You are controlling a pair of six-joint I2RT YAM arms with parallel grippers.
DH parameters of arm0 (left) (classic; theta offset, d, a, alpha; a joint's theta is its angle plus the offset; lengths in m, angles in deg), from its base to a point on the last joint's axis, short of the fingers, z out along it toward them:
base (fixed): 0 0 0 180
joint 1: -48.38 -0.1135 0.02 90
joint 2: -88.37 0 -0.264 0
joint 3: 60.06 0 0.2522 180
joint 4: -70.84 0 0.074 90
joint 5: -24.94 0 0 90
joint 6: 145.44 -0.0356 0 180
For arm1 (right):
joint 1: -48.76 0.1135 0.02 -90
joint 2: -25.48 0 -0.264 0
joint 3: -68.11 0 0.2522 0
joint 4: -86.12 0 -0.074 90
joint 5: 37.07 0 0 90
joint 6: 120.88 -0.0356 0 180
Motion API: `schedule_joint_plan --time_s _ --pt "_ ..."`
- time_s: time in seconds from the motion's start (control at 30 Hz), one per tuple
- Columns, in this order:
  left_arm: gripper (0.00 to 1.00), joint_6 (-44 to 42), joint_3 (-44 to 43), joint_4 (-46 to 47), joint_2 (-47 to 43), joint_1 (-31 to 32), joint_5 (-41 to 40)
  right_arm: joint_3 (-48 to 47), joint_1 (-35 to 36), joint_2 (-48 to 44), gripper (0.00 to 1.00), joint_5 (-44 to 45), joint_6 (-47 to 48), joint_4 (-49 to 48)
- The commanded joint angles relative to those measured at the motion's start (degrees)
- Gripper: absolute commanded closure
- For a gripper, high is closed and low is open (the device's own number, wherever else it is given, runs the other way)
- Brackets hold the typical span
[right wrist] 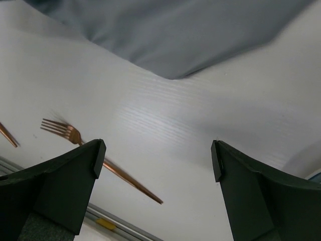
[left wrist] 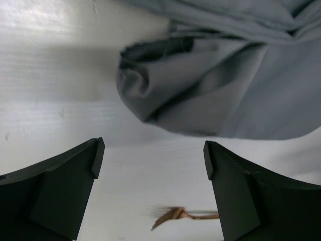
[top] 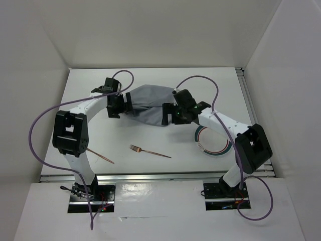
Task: Set the dinner table for one person
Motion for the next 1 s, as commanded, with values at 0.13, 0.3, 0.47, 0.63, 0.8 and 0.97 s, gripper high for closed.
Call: schedule_joint_plan --time_s 0.13,0.3,0.47,0.63,0.8,0.97 --pt "0.04 0.62 -2.22 11.60 7.66 -5.51 14.69 4.81 0.43 -7.67 0.00 -1.96 0.28 -4.48" --pt "0.56 1.24 -4.42 14.51 9.16 -6.66 21.28 6.67 0.43 -9.34 0.01 -3.28 -1.83 -7.74" --pt "1.00 1.86 -7.85 9.51 4.95 -7.18 21.47 2.65 0.96 -6.01 0.01 0.84 -8.94 -5.57" --pt "1.00 2.46 -2.77 7.83 -8.21 -7.80 20.32 2.53 -0.89 -2.85 0.13 -0.11 -17.45 -7.82" --pt "1.00 4.67 0.67 7.83 -16.32 -7.80 22.16 3.59 -1.77 0.84 0.18 -5.30 -22.66 -13.35" --pt "1.00 6.16 -1.25 6.87 -19.23 -7.27 22.79 6.21 2.70 2.18 0.02 -10.66 -16.88 -21.61"
